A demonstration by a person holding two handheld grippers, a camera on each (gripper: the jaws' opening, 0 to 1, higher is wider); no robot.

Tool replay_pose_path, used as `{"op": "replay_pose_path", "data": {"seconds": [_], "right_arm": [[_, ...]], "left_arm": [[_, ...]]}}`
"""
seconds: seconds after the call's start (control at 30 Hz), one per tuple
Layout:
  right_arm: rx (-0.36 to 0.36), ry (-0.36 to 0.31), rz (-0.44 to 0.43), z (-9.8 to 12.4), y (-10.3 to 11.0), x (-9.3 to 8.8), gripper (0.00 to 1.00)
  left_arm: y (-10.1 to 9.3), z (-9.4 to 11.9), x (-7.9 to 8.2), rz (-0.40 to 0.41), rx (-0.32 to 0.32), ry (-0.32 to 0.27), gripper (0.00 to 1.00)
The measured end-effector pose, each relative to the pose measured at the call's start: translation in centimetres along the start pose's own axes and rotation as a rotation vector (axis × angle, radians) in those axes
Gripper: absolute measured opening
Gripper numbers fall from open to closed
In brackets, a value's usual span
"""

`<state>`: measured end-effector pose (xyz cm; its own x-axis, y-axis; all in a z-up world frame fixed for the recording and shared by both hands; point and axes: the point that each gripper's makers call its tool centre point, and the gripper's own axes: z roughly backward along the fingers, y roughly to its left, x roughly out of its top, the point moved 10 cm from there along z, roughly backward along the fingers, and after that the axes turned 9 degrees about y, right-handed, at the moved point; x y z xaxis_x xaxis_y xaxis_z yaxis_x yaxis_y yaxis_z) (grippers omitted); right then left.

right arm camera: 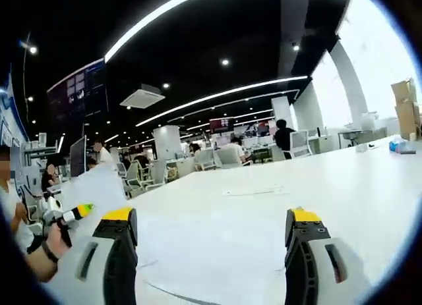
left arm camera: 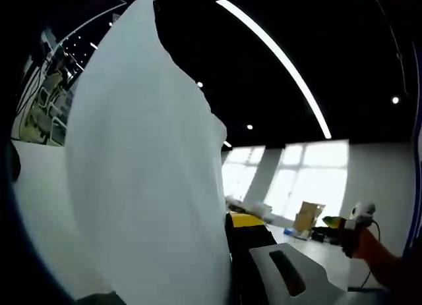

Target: Organize the stack of printing papers by aligning and flattening the scattered papers on the table

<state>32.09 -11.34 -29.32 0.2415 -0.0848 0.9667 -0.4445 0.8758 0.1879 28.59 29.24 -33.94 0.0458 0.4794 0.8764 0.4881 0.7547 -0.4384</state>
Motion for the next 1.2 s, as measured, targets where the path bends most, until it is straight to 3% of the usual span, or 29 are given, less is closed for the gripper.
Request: {"op": "replay_pose_path", "data": {"seconds": [0.27, 0.67, 1.2], "right_arm": [[-0.044, 0.053, 0.0, -0.5, 0.0, -2.4, 0.87], [-0.055, 0.062, -0.005, 0.1, 0.6, -3.2, 0.86], [-0.08, 0.134, 0.048, -0.4, 1.0, -4.7, 0.86]], "left_arm": [[0.0, 0.1, 0.0, 0.0, 0.003, 0.004, 0.06], [0.1, 0.3, 0.1, -0.005, 0.006, 0.009, 0.06], [0.4, 0.3, 0.3, -0.005, 0.011, 0.011, 0.06]]}}
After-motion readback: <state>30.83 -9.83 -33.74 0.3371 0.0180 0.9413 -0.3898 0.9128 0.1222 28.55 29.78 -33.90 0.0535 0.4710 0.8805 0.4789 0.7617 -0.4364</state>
